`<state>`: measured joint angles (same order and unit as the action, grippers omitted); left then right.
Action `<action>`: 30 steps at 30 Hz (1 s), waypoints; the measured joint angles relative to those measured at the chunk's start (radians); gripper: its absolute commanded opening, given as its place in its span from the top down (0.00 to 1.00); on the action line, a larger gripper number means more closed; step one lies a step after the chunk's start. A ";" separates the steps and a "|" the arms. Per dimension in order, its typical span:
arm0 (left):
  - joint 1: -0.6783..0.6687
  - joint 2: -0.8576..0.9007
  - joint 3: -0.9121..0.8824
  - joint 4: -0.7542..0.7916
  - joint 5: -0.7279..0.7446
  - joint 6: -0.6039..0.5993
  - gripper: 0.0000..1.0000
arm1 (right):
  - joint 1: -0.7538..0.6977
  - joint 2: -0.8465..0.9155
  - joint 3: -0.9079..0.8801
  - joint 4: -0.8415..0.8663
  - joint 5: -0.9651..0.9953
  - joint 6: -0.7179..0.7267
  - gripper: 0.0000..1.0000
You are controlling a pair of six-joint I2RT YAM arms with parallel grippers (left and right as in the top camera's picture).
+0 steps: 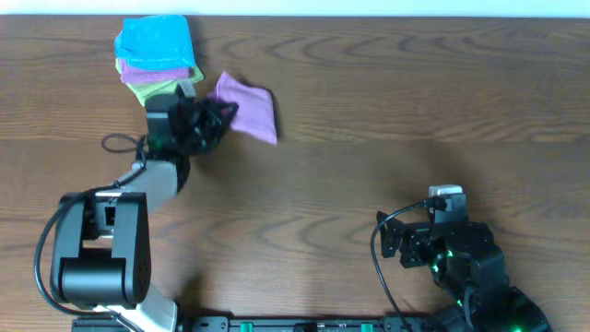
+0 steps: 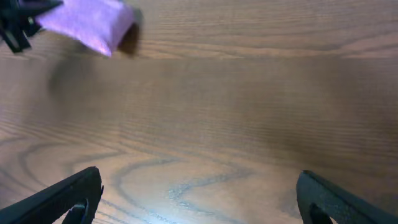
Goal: Fold the cloth
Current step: 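Lift and carry the cloth with the left gripper to the cloth stack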
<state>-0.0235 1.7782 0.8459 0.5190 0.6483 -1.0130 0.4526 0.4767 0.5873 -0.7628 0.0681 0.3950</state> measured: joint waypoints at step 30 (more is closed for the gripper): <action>0.090 0.247 0.830 -0.421 -0.319 0.128 0.94 | 0.000 0.000 0.000 0.000 0.000 0.000 0.01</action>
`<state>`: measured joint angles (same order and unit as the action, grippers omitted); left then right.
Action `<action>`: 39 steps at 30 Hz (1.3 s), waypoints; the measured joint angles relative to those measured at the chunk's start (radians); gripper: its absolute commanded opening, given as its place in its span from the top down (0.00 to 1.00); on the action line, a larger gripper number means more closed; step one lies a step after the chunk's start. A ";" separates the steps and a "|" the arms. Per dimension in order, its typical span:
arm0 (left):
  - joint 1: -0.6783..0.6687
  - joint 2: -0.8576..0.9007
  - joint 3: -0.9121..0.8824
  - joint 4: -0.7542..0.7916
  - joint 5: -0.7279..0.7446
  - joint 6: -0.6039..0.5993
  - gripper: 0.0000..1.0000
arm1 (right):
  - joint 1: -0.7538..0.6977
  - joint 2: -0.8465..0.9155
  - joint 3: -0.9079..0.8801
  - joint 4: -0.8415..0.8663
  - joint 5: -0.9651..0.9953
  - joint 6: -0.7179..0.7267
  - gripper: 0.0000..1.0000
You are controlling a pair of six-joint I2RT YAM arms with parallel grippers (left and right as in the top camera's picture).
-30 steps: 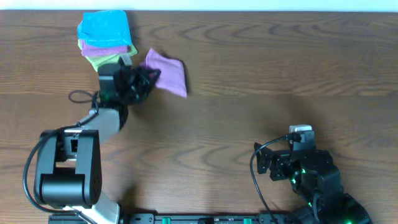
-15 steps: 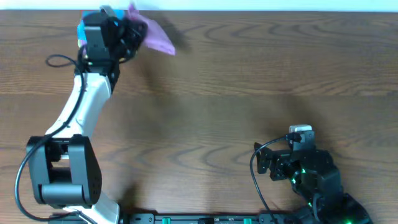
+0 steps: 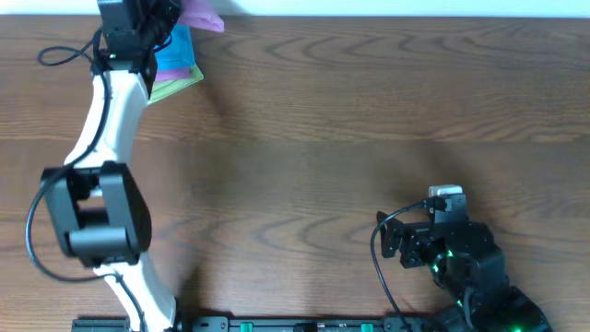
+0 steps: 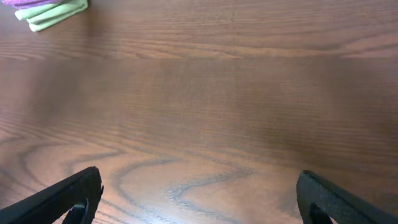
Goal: Fold the cloth
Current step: 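Lift and carry the cloth with the left gripper to the cloth stack, then lower the cloth onto the stack top and adjust with the left gripper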
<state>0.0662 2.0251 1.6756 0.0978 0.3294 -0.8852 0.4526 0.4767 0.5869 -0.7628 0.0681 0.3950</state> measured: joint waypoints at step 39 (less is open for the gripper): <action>0.129 0.132 0.171 -0.366 -0.008 0.169 0.94 | 0.000 0.000 0.000 0.000 0.000 0.000 0.01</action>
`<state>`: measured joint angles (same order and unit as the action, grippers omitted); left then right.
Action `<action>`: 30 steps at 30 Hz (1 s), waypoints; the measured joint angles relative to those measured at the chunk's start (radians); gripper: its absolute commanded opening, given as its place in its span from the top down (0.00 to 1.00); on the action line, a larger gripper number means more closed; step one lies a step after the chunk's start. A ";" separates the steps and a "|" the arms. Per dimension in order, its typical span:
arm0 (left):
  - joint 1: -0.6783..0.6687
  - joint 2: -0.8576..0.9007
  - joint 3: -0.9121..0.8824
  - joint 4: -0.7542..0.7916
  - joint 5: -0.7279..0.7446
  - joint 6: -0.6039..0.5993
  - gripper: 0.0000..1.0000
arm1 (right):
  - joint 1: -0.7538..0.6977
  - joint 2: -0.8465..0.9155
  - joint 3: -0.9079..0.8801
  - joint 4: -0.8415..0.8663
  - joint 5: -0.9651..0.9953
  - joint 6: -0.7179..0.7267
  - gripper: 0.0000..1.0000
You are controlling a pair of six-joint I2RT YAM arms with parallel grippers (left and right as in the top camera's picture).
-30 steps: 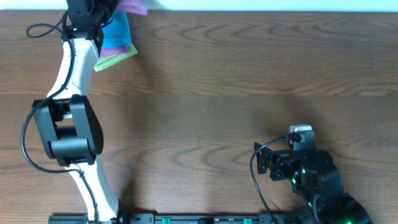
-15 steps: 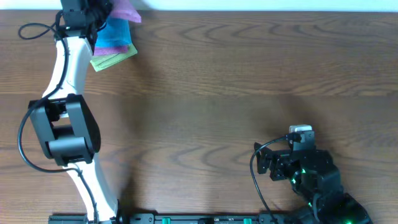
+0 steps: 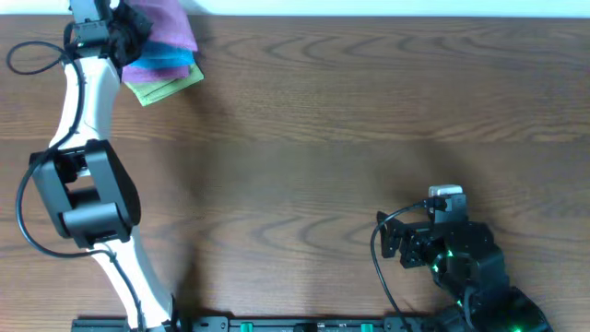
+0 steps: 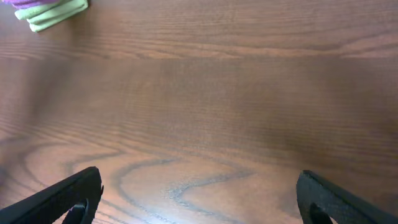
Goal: Fold the cloth
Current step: 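Lower the cloth onto the stack top and adjust with the left gripper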
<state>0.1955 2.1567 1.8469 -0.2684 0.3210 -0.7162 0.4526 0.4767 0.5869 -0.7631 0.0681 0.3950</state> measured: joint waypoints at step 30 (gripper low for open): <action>0.048 0.000 0.000 -0.179 -0.149 0.152 0.70 | 0.000 0.000 0.000 0.000 0.000 0.000 0.01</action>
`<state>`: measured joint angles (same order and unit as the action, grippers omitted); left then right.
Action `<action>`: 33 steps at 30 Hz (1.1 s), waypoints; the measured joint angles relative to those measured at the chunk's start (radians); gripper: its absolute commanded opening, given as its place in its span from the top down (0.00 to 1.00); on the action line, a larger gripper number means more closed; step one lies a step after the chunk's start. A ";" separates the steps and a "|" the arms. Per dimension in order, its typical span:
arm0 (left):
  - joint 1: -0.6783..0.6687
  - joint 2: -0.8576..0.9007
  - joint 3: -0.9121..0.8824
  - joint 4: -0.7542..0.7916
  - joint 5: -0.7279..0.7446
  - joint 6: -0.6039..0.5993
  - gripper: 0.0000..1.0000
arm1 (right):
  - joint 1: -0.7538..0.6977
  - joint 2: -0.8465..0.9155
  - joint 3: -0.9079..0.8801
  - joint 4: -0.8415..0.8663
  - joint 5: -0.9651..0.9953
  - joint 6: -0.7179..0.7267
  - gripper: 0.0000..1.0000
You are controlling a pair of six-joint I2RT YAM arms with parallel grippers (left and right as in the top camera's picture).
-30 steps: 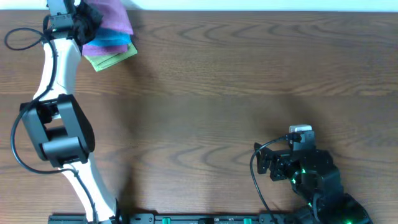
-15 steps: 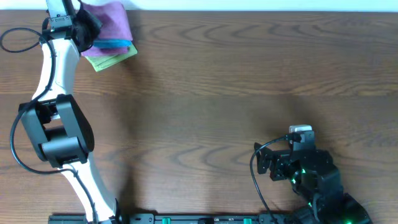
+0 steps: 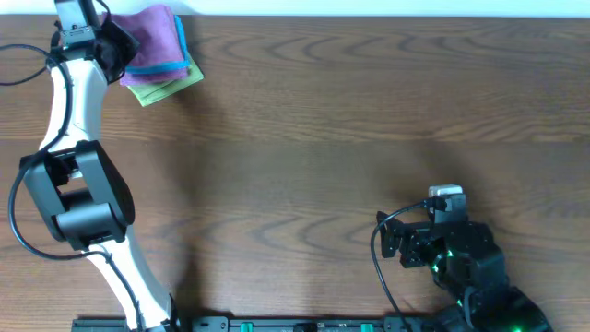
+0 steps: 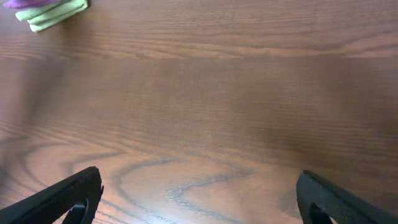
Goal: Fold the cloth
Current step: 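Lower the cloth onto the stack top and adjust with the left gripper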
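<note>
A folded purple cloth (image 3: 152, 35) lies on top of a stack of folded cloths at the far left corner. A blue edge (image 3: 182, 48) and a green cloth (image 3: 168, 85) show beneath it. My left gripper (image 3: 114, 44) is at the purple cloth's left edge, and its jaws are hidden by the wrist. The right arm (image 3: 447, 247) rests near the front right. Its gripper (image 4: 199, 202) is open over bare wood with nothing between the fingers (image 4: 78, 193). The green cloth (image 4: 59, 10) also peeks into the right wrist view's top left corner.
The wooden table (image 3: 369, 120) stretches between the two arms. The stack sits close to the table's far edge (image 3: 369, 17), with a white strip behind it. A black cable (image 3: 23, 55) loops from the left arm near the left border.
The purple cloth was held tilted above the stack; now it lies flat on top. My left gripper has shifted slightly left. The right arm has not moved.
My left gripper held the folded purple cloth on the table right of the stack. Then it was raised at the far edge above the stack. Then it hung over the stack's left side, and now rests on top.
</note>
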<state>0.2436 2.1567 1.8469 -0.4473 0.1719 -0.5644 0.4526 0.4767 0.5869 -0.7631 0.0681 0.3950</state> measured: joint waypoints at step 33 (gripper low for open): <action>0.000 -0.014 0.000 -0.122 -0.054 0.154 0.05 | 0.000 0.000 0.000 0.000 0.000 0.000 0.01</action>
<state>0.2436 2.1422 1.8469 -0.5697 0.1181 -0.4103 0.4526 0.4767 0.5869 -0.7635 0.0681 0.3954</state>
